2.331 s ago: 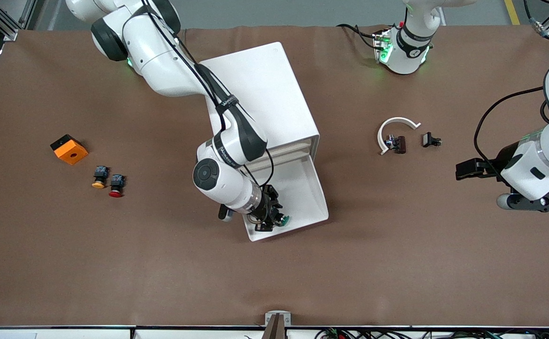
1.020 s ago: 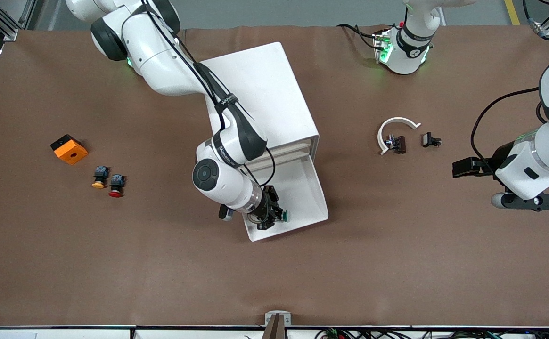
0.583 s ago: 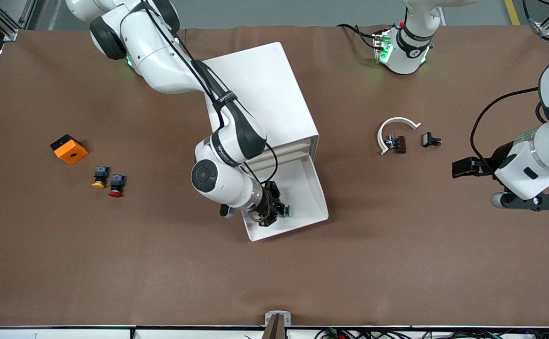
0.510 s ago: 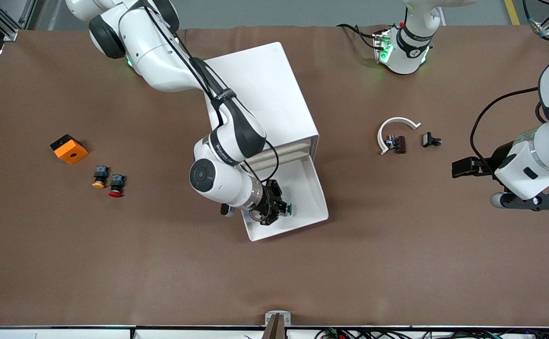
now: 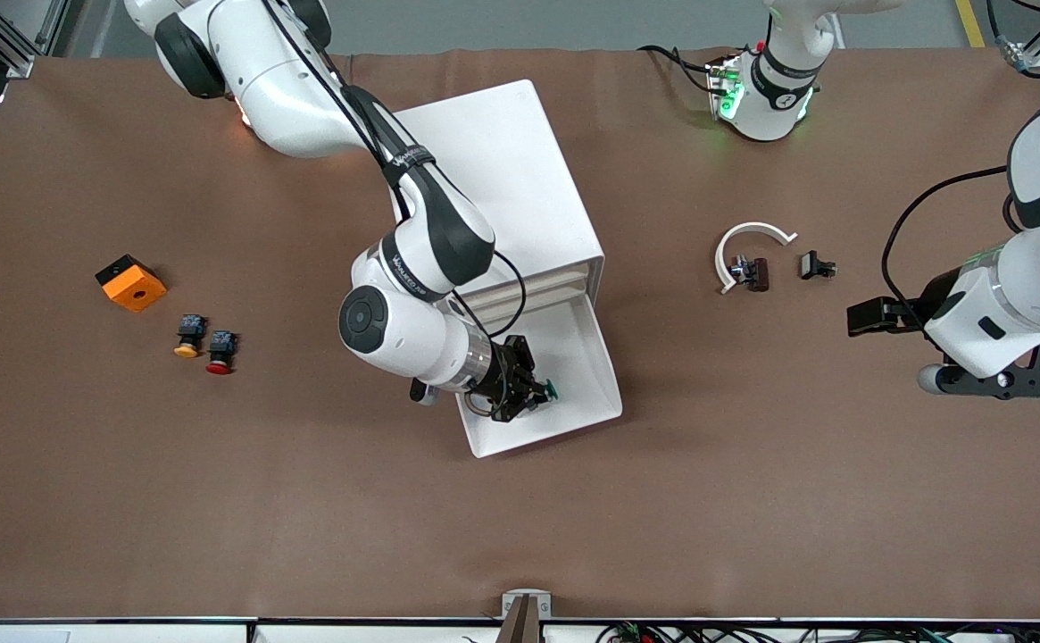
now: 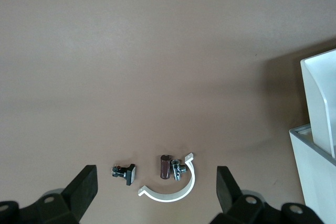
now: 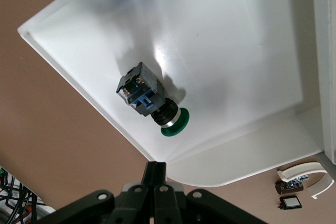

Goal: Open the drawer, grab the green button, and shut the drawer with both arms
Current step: 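Lift the green button with the right gripper while the left gripper returns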

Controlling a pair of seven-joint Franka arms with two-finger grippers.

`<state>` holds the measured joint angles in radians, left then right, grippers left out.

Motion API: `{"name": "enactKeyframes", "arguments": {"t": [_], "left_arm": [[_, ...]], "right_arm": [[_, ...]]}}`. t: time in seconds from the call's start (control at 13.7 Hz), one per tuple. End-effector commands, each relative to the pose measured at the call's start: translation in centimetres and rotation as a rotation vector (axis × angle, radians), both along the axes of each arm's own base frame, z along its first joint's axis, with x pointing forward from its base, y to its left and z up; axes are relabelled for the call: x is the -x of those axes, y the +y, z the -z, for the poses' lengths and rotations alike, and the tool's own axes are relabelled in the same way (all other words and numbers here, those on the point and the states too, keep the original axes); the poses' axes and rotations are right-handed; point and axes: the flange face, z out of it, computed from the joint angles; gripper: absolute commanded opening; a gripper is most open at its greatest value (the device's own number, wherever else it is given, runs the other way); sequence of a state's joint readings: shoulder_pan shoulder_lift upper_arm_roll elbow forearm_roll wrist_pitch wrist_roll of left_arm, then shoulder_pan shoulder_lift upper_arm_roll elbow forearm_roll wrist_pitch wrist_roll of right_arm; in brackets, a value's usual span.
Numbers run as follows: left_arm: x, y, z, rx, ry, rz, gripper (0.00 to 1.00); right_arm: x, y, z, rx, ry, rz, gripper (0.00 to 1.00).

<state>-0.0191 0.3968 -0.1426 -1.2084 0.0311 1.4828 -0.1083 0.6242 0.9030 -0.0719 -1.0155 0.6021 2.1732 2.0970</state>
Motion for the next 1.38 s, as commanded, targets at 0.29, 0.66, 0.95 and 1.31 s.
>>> {"name": "enactKeyframes", "arguments": {"t": [0.29,0.66,0.95,1.31], "left_arm": [[0.4,-0.2,-0.2,-0.016,0.007,-0.008,1.00],[0.4,0.5,-0.3,-0.016,0.006,-0.017,1.00],[0.4,0.5,-0.4,-0.016,0.004,-0.017,1.00],[0.1,1.0,0.0,-0.015,-0.002,-0.023,1.00]], "right_arm": [[0.6,-1.0,0.7,0.046,-0.096,-0.360,0.95],[0.6,-1.3,1.5,0.091,-0.149,-0.461,1.00],[-0.6,-2.5,2.0,0.131,-0.186,-0.423,1.00],[-0.9,-1.6,2.8,0.133,-0.214,-0.322,1.00]]}}
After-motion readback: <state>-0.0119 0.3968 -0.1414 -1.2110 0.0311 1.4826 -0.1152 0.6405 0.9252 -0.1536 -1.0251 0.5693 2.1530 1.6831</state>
